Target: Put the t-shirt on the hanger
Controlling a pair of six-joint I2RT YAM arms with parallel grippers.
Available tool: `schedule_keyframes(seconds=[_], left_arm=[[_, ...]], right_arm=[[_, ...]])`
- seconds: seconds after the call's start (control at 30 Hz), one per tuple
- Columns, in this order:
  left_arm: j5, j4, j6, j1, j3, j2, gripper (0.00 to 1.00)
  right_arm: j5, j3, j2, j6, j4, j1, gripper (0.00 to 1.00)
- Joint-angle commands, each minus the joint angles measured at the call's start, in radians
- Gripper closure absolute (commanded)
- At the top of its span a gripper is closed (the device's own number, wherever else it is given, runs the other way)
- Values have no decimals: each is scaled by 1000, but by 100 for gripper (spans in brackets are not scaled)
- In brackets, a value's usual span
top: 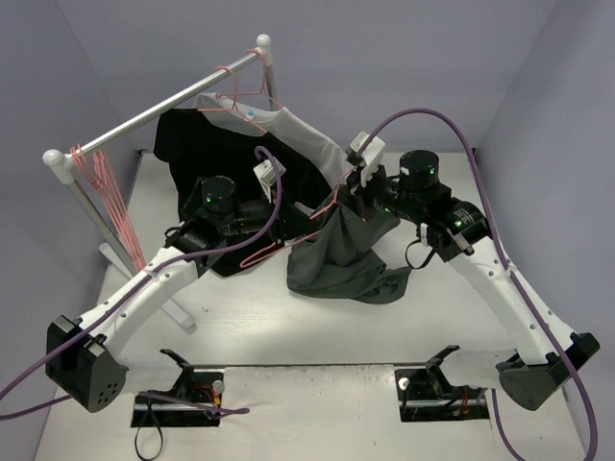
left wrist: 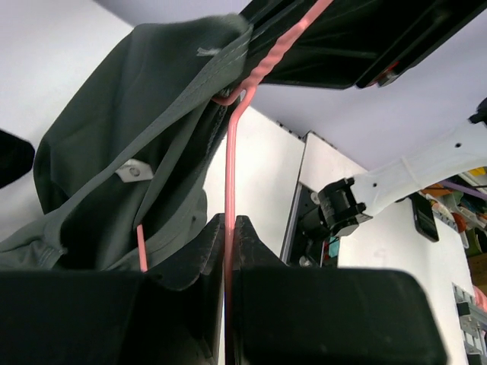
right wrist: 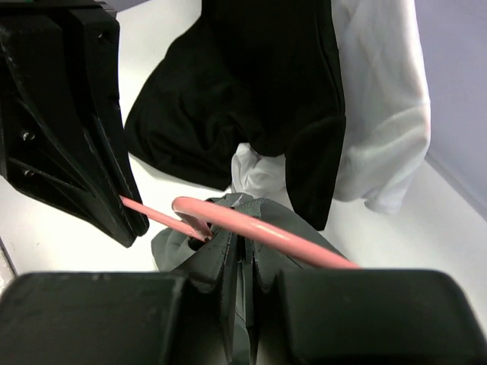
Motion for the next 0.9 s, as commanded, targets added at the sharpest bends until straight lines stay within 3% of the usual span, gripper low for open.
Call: schedule_keyframes(seconds=[0.0, 0.23, 0.5, 0.87], left_arm=[[62, 182, -54, 0, 68, -12, 100], [82, 329, -140, 2, 13, 14, 100], [71, 337, -139, 14, -17, 14, 100], [69, 337, -131, 19, -30, 17, 100]], right_arm=[[-80, 65, 19, -24, 70, 9, 98], [-80, 36, 11, -31, 70, 10, 98], [-10, -19, -39, -20, 69, 6, 94], [12, -52, -32, 20, 67, -12, 80]])
